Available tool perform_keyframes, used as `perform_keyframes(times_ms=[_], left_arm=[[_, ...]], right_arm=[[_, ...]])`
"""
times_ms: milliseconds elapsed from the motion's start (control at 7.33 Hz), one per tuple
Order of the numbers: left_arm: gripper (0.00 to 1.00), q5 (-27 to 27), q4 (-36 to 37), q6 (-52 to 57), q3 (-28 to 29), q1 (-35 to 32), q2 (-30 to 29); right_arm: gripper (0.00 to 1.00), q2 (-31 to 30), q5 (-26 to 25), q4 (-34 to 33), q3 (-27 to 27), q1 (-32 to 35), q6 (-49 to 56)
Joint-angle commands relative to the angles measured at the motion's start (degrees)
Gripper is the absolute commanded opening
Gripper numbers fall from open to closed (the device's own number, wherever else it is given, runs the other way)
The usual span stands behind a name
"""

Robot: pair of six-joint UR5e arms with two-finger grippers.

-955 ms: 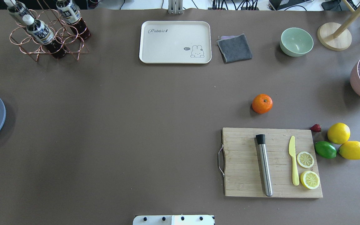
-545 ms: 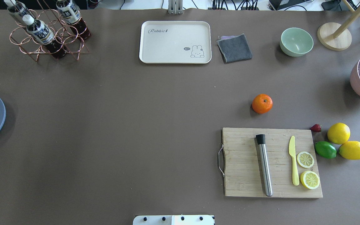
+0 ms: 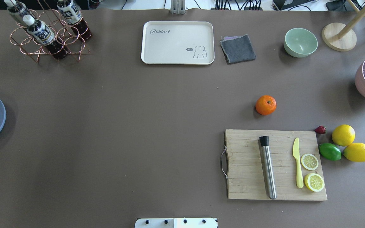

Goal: Pick orange to plate

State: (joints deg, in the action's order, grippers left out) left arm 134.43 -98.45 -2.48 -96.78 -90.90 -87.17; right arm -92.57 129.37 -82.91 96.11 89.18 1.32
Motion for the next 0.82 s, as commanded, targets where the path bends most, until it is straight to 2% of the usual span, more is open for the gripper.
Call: perform_keyframes(times_ms=[0, 136, 409, 682], left_arm=[[0.98, -0.66, -2.25, 0.2, 2.56, -0.07, -1.25], [0.98, 2.12, -6.1, -0.15, 2.65, 0.02, -1.07], [0.98, 9.5, -15.13, -0.33, 4.49, -0.07, -1.68], [0.97, 8.74, -22.46, 0.45, 6.94, 0.37, -4.65]], right_arm=[[1.0, -0.59, -0.08, 5.71, -2.4, -0.06, 0.0], [1.0, -0.68, 0.44, 8.96, -3.9, -0.06, -0.52], [1.0, -0.42, 0.88, 9.6, -4.09, -0.06, -1.85], [1.0, 0.98, 0.97, 10.22, -3.04, -2.15, -5.5]])
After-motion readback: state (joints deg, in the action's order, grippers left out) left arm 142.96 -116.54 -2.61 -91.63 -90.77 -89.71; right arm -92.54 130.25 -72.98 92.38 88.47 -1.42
